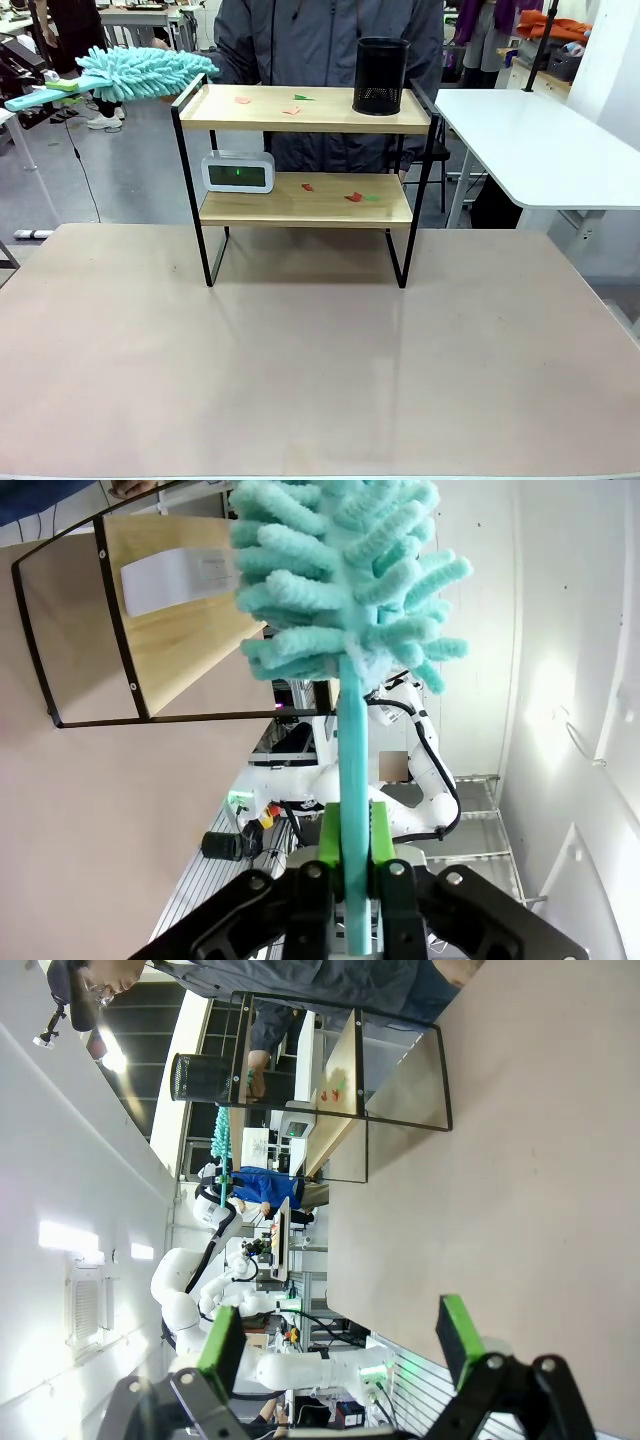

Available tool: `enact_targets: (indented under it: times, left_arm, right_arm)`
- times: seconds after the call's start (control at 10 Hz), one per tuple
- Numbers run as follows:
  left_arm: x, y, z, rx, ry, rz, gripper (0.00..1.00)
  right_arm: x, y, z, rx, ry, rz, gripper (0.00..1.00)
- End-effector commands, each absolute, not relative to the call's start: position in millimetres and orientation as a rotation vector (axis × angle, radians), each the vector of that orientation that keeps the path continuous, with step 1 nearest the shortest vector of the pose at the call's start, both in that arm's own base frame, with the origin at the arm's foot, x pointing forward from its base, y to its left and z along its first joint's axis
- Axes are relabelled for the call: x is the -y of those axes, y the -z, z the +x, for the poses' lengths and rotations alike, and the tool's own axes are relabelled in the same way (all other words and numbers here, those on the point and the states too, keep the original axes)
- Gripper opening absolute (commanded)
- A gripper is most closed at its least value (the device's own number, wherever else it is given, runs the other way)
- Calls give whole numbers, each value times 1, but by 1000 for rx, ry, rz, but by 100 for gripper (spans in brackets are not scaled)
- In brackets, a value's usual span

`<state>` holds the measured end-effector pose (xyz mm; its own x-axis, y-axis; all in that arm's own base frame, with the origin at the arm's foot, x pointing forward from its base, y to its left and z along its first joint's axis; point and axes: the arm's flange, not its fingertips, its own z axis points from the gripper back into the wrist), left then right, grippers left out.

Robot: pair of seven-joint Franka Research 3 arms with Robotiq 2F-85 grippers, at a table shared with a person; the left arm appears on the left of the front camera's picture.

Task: Clean the shelf.
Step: Pick up the Duster from the human.

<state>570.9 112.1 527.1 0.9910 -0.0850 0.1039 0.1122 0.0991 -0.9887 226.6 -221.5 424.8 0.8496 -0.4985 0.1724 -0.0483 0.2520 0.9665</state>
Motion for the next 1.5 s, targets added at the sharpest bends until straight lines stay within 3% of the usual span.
enact_targets:
  times: [0.0, 0.3, 0.6, 0.9, 1.1, 1.4]
  left_arm:
    - [-107, -530, 571, 36, 146, -1498, 0]
    - [-125, -549, 549, 119, 199, -1515, 0]
    - [-166, -594, 437, 302, 416, -1405, 0]
    - [-194, -573, 337, 248, 553, -1198, 0]
    - [-210, -559, 293, 160, 630, -1169, 0]
    - [-210, -524, 281, 65, 547, -1160, 0]
  right_arm:
    - [222, -426, 229, 530, 299, 1300, 100]
    - [222, -426, 229, 530, 299, 1300, 100]
    - [222, -426, 229, 530, 299, 1300, 100]
    - [222, -426, 229, 530, 299, 1300, 100]
    - [222, -426, 229, 530, 299, 1300, 100]
    - [222, -426, 229, 530, 299, 1300, 100]
